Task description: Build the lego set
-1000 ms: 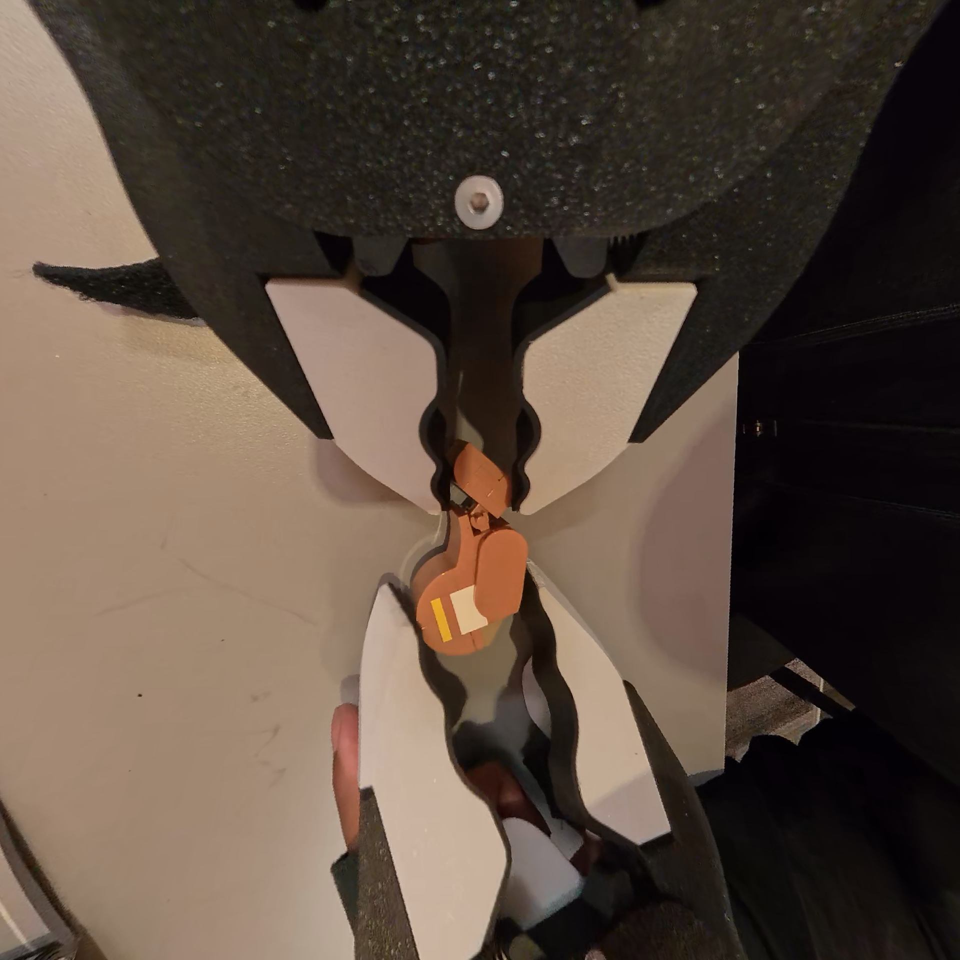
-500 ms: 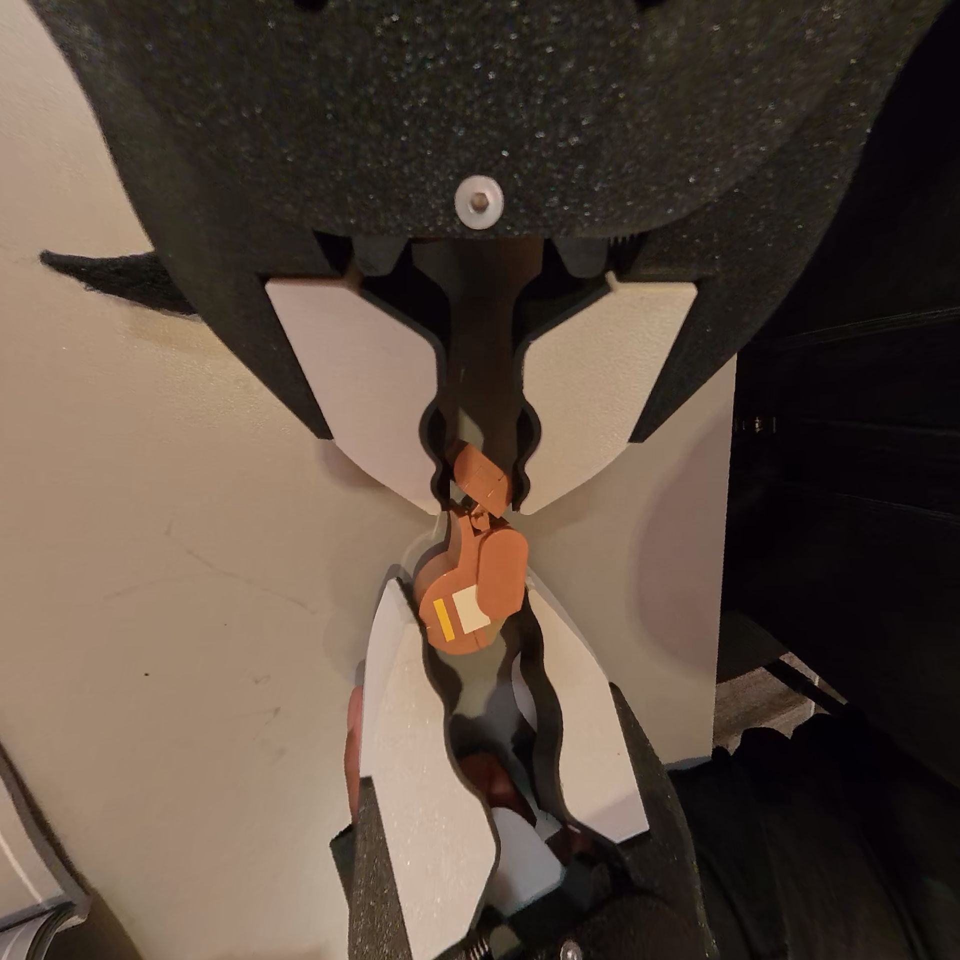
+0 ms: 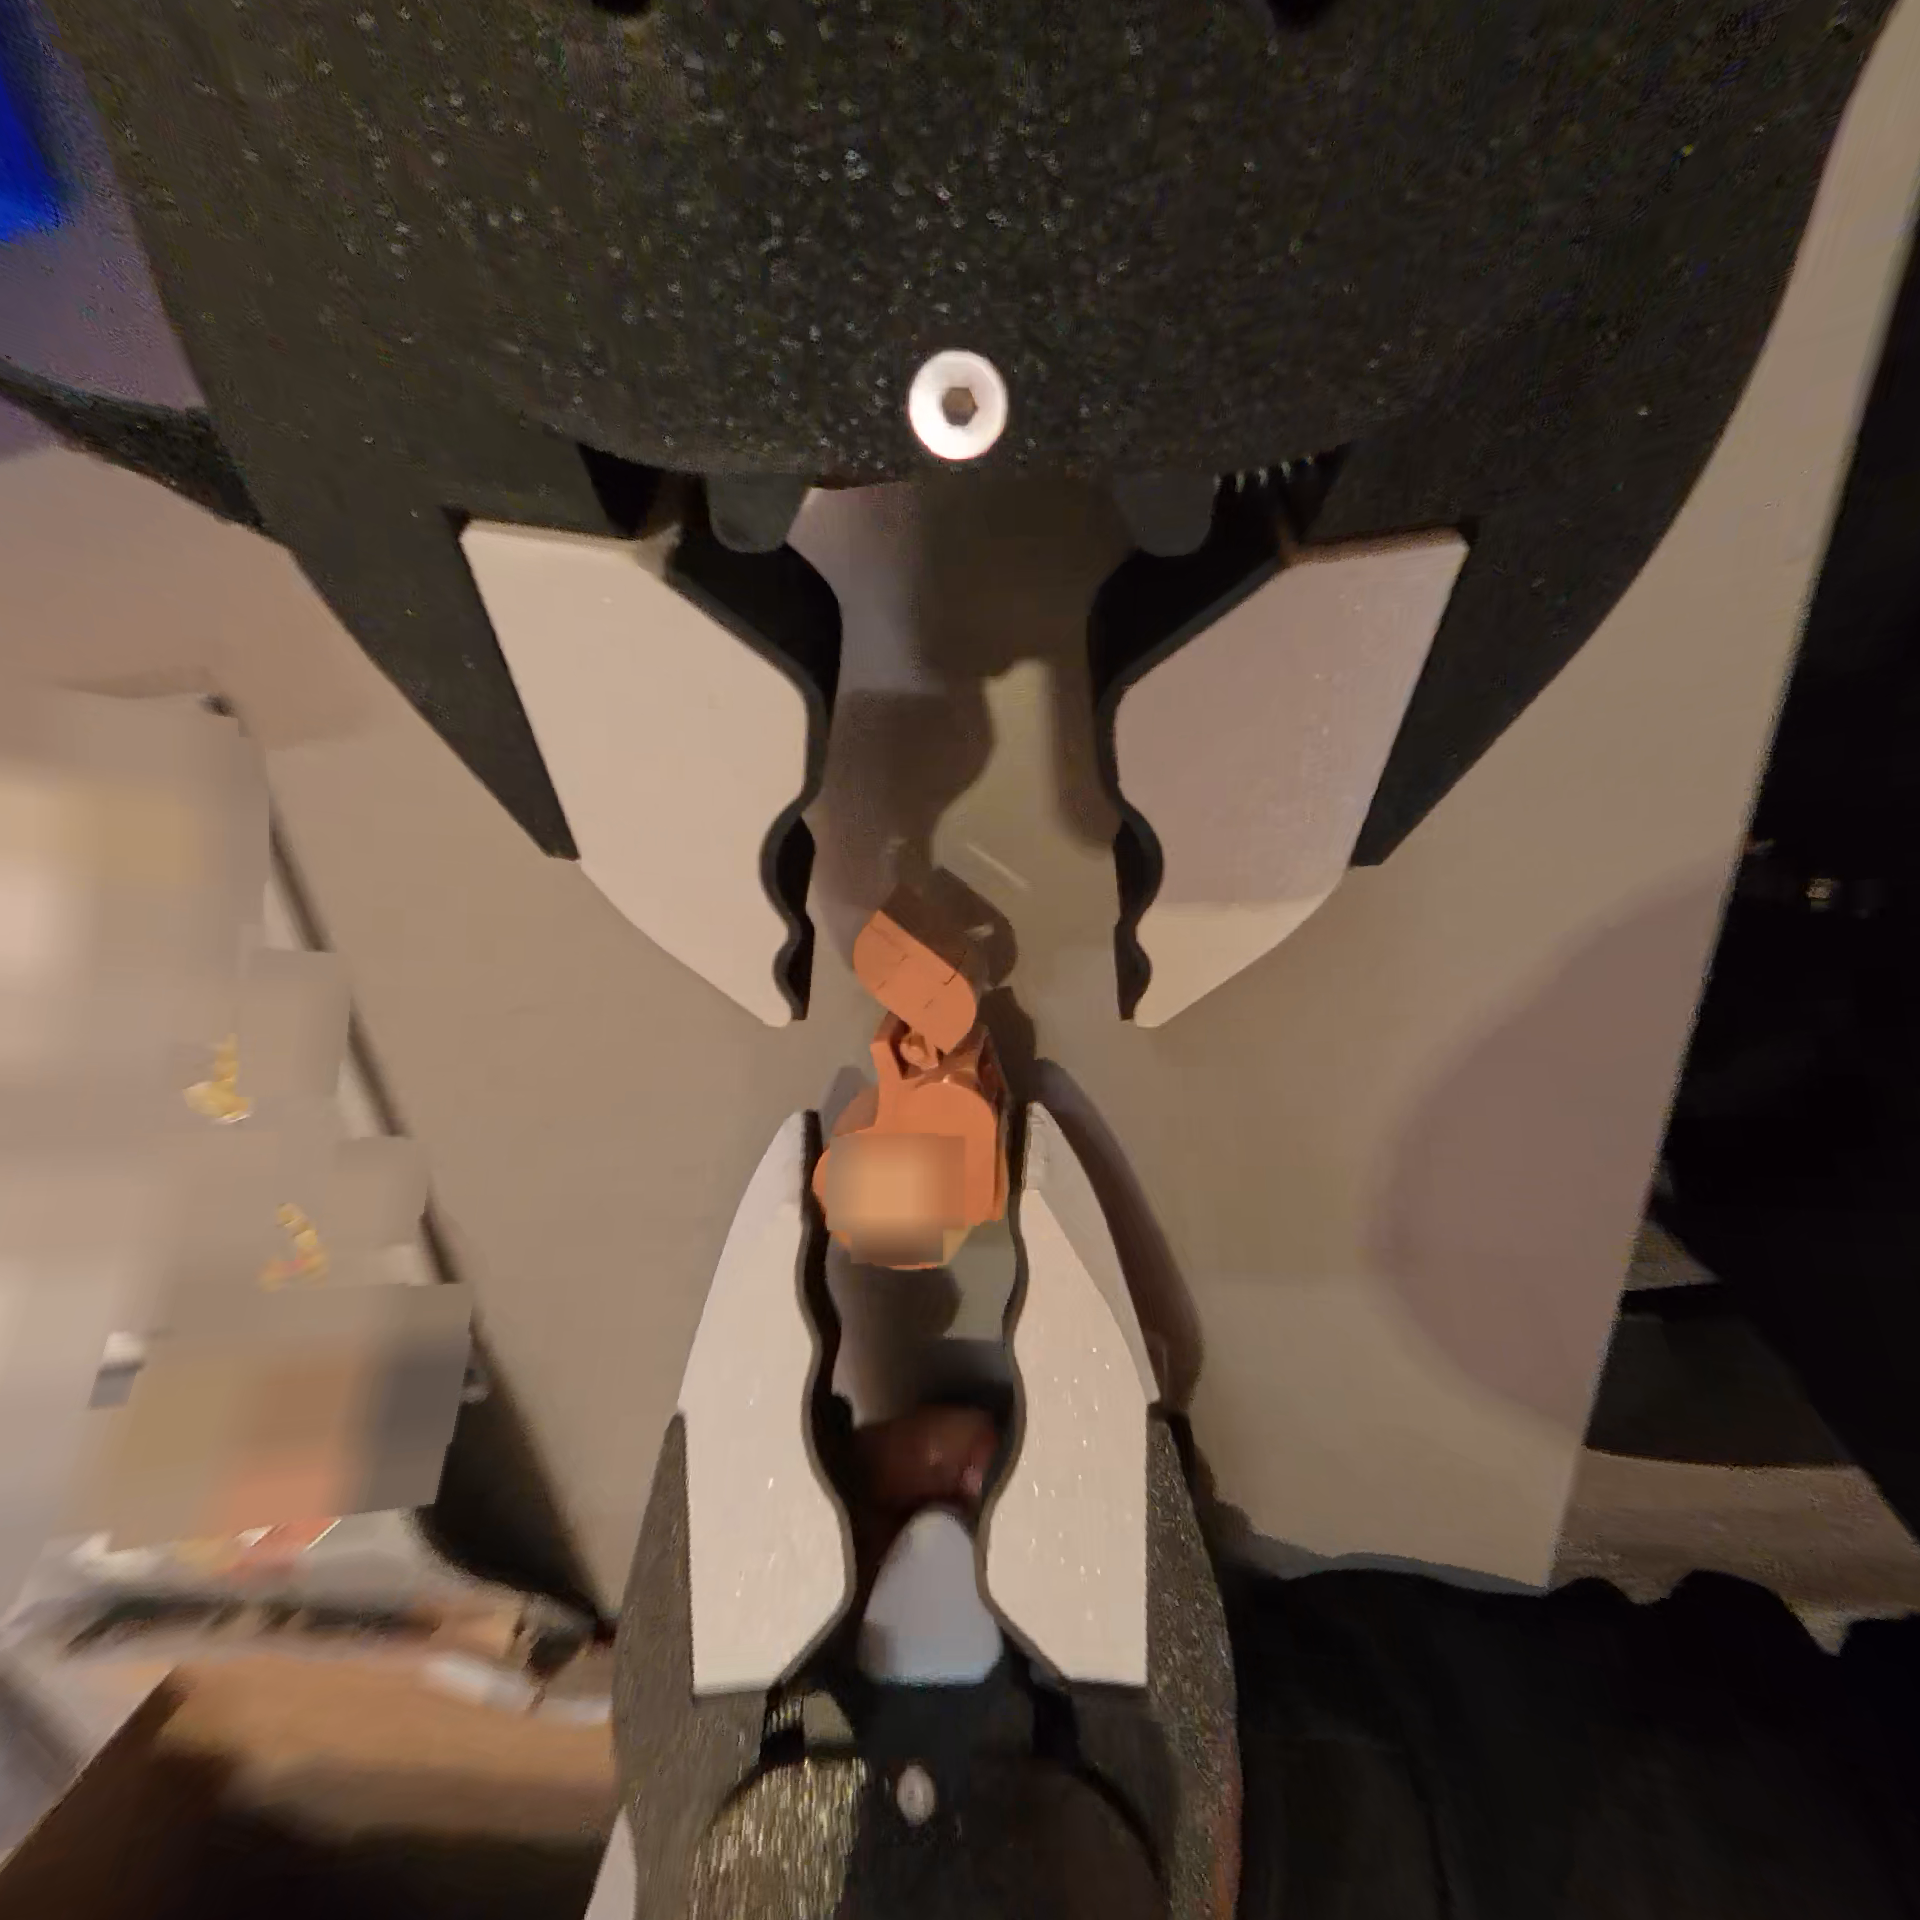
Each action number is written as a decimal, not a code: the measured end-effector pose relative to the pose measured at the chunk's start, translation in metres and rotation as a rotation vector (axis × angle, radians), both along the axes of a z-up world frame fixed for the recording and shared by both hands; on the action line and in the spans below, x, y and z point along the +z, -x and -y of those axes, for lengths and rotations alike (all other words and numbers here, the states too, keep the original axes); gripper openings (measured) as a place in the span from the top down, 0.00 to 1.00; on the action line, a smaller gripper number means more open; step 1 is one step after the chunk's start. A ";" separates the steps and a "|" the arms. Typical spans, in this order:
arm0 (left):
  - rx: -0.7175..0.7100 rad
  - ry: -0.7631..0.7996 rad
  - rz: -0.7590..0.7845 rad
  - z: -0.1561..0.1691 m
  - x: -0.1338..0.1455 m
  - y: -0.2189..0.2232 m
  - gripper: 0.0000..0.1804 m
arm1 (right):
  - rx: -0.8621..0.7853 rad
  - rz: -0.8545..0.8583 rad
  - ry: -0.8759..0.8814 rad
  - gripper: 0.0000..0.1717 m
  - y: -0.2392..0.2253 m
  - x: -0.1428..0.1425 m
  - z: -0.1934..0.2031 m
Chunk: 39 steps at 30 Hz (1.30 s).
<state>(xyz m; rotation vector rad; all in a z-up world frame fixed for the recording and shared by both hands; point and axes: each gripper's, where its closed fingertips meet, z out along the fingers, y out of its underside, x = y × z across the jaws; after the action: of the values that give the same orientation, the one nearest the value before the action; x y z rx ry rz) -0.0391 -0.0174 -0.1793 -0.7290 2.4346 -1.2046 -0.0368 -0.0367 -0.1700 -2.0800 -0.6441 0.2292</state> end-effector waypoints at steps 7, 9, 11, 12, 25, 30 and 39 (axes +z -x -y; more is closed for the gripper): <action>0.055 0.014 -0.022 -0.005 0.006 -0.006 0.77 | -0.021 0.379 -0.358 0.70 -0.013 0.026 -0.003; 0.073 0.021 -0.031 -0.007 0.007 -0.009 0.77 | -0.003 0.471 -0.402 0.71 -0.012 0.024 -0.003; 0.085 0.022 -0.038 -0.008 0.008 -0.011 0.77 | 0.011 0.537 -0.440 0.72 -0.009 0.023 -0.004; 0.091 0.020 -0.042 -0.008 0.009 -0.011 0.77 | 0.017 0.560 -0.462 0.72 -0.006 0.023 -0.005; 0.101 0.016 -0.052 -0.009 0.009 -0.011 0.78 | 0.069 0.726 -0.572 0.75 0.010 0.024 -0.014; 0.097 0.016 -0.051 -0.008 0.010 -0.011 0.78 | 0.058 0.772 -0.578 0.76 0.008 0.023 -0.018; 0.091 0.033 -0.044 -0.008 0.013 -0.009 0.78 | 0.039 0.846 -0.587 0.83 0.004 0.020 -0.024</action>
<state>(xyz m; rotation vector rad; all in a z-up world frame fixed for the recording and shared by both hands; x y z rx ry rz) -0.0300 -0.0093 -0.1658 -0.8749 2.3939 -1.2079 -0.0412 -0.0122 -0.1498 -1.5261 -1.0868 -0.7780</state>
